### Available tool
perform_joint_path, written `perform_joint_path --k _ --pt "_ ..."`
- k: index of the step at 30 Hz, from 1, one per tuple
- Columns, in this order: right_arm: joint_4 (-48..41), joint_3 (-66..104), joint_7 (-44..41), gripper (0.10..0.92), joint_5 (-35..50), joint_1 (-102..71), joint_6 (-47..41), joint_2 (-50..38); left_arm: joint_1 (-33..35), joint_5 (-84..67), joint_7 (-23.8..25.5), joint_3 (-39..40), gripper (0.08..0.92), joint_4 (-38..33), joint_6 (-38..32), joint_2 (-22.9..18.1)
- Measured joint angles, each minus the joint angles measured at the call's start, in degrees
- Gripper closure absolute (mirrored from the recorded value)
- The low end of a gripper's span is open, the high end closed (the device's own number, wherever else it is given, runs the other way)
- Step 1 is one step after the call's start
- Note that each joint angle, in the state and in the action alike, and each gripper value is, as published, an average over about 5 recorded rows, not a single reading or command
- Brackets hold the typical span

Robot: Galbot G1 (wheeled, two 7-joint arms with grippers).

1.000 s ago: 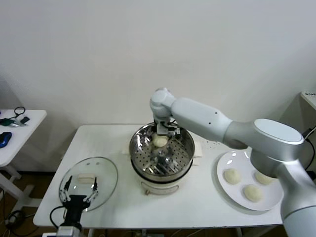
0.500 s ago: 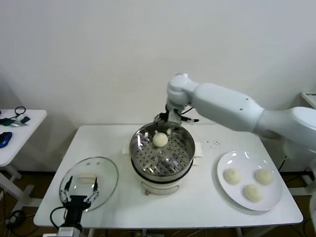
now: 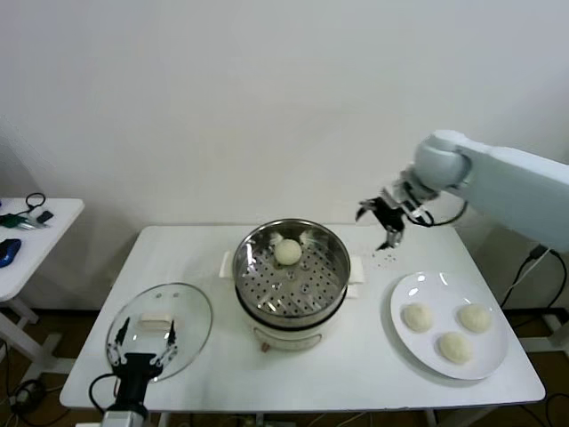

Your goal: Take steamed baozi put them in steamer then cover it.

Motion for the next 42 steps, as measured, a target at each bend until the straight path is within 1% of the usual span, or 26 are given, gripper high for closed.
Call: perform_joint_path --k 7,14,25,42 --pt "0.0 6.0 -0.6 0.203 -0.8 -10.6 -4.1 -6.3 0.3 0.0 0.0 -0.1 0.177 -0.2 0.0 0.1" --pt "-2.4 12.6 -0.7 0.203 -4.6 -21.4 -5.8 -7.9 0.2 0.1 0.0 -0.1 0.177 -0.2 0.0 0.2" --pt "-8.0 17.7 -0.1 0.203 -9.0 -29.3 -6.7 -5.2 0.5 0.2 0.0 -0.3 0.177 0.3 -0.2 0.1" --pt "-14.1 19.4 0.0 0.203 -12.7 -33.0 -6.4 0.4 0.6 0.2 0.0 -0.4 0.177 0.8 -0.3 -0.1"
